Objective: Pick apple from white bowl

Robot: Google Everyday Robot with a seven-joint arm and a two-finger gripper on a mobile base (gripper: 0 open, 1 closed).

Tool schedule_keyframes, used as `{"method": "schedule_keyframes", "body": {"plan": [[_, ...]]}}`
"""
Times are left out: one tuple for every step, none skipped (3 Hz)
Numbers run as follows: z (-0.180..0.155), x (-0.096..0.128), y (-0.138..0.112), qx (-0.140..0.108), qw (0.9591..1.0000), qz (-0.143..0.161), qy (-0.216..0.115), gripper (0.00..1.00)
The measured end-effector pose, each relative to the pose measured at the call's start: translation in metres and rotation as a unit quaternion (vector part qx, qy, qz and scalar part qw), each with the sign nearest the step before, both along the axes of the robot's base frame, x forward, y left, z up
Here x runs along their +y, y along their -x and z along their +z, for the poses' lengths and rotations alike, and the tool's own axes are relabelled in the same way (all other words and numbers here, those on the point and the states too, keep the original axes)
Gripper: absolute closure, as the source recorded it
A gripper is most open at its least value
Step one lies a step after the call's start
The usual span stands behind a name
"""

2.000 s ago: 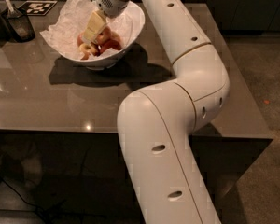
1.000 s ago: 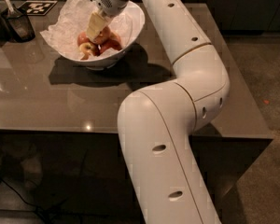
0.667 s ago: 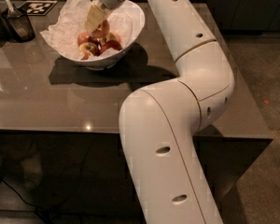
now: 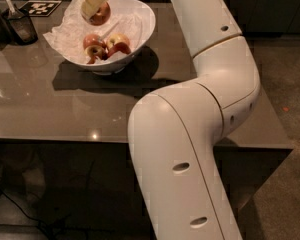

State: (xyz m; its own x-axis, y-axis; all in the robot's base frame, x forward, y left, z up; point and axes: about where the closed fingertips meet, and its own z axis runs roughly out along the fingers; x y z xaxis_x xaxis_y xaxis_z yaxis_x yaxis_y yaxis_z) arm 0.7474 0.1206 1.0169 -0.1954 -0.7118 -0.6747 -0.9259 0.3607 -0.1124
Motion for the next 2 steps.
{"method": "schedule_keyframes", "body": {"plan": [[0.0321, 0.0037, 0.0147, -0.026, 0.9992, 0.024, -0.019, 1.0], [0.0294, 0.0064, 0.0121, -0.025, 0.9992, 0.023, -0.02, 1.0]]}}
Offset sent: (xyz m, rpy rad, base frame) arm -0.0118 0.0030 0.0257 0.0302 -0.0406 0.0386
